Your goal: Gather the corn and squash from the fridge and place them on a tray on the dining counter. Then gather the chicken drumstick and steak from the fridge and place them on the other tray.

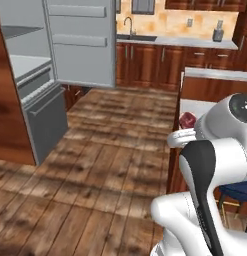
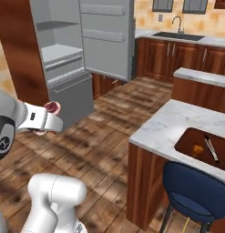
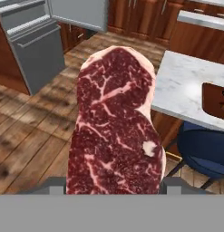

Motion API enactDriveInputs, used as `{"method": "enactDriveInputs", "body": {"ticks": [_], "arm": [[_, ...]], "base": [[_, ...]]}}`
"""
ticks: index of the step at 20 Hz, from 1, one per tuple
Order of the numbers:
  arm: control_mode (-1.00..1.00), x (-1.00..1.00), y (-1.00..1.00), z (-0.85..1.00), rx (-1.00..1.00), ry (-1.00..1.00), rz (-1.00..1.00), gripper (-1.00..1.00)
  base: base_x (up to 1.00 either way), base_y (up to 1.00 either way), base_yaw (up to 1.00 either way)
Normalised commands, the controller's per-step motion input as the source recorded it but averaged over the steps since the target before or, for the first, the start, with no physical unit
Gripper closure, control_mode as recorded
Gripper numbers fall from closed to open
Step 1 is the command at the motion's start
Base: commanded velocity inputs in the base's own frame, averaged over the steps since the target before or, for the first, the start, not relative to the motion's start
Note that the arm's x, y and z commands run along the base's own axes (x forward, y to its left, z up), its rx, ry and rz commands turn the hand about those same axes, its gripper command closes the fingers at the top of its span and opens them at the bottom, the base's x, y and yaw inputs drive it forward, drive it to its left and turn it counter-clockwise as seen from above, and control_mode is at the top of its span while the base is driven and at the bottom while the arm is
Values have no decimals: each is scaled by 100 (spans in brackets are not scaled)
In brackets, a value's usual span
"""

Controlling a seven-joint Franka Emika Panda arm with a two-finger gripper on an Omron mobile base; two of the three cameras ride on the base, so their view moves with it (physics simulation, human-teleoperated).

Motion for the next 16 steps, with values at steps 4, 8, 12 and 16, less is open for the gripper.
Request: {"method": "enactDriveInputs", "body": {"ticks": [4,8,12,16], "arm": [[100,0,0,0,0,0,0,100],[100,0,0,0,0,0,0,100],[100,0,0,0,0,0,0,100],[100,0,0,0,0,0,0,100]], "base": [[0,-69,-47],[3,-78,-44],[22,-70,-45],[57,-61,-36]]}}
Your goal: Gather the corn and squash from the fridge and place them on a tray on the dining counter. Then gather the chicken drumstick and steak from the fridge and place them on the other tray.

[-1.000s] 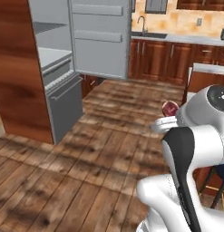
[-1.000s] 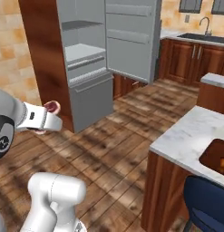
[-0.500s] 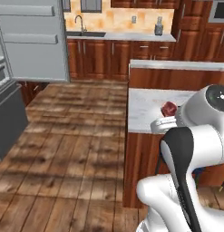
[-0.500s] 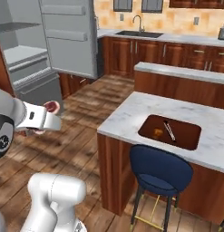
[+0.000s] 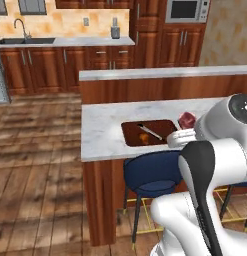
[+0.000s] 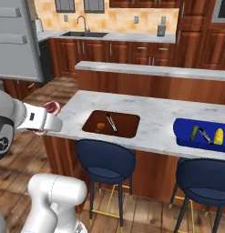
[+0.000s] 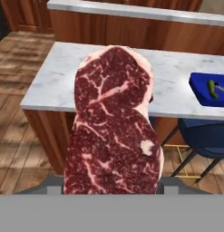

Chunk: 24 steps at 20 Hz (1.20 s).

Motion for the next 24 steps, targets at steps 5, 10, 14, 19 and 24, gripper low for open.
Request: {"method": "enactDriveInputs", "body": {"ticks": [5,10,14,19,24], "arm": [[100,0,0,0,0,0,0,100],[100,0,0,0,0,0,0,100],[-100,24,-13,0,3,2,3,100],[-100,100,-53,-20,18,24,11,100],[-100,99,-30,-71,17,51,14,100]], "base": [[73,-35,-23],[80,-23,-4],[58,-33,4],[0,0,0],[0,0,0]]}}
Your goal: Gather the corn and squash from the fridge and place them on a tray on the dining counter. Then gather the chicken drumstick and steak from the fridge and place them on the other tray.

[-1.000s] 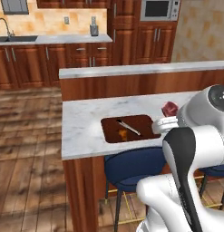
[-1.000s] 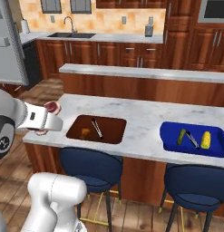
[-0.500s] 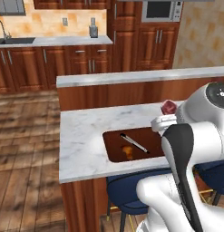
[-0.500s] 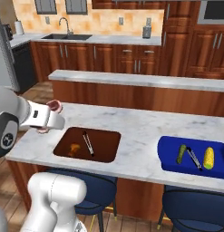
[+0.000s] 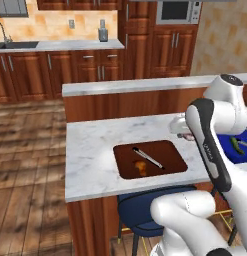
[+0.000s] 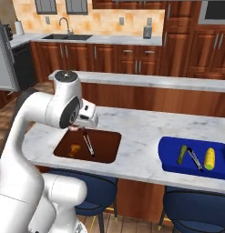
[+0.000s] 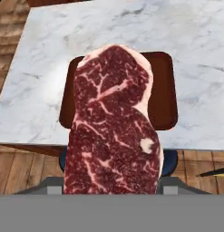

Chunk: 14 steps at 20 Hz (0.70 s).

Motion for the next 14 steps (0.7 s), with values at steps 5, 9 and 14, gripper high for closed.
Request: {"method": "enactDriveInputs", "body": {"ticks": [5,9,14], "arm": [[-100,85,-3,-81,1,41,7,100],[-100,73,-1,-72,-2,18,4,100],[-100,53,-12,-73,-1,1,3,100]], "base": [[0,0,0],[0,0,0],[0,0,0]]}}
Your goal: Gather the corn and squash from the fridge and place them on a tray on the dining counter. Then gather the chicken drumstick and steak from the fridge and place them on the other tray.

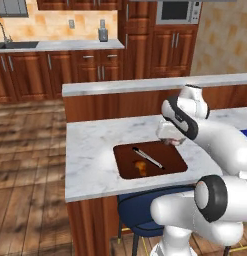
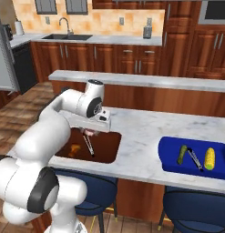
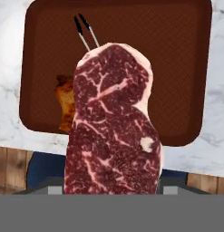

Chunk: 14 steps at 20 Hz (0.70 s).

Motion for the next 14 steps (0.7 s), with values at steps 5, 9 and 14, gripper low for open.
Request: {"method": "enactDriveInputs", "body": {"ticks": [5,9,14], "arm": [[-100,59,-12,-73,-2,1,2,100],[-100,59,-9,-74,-3,6,2,100],[-100,50,-11,-69,-2,7,2,100]], "base": [[0,0,0],[0,0,0],[0,0,0]]}}
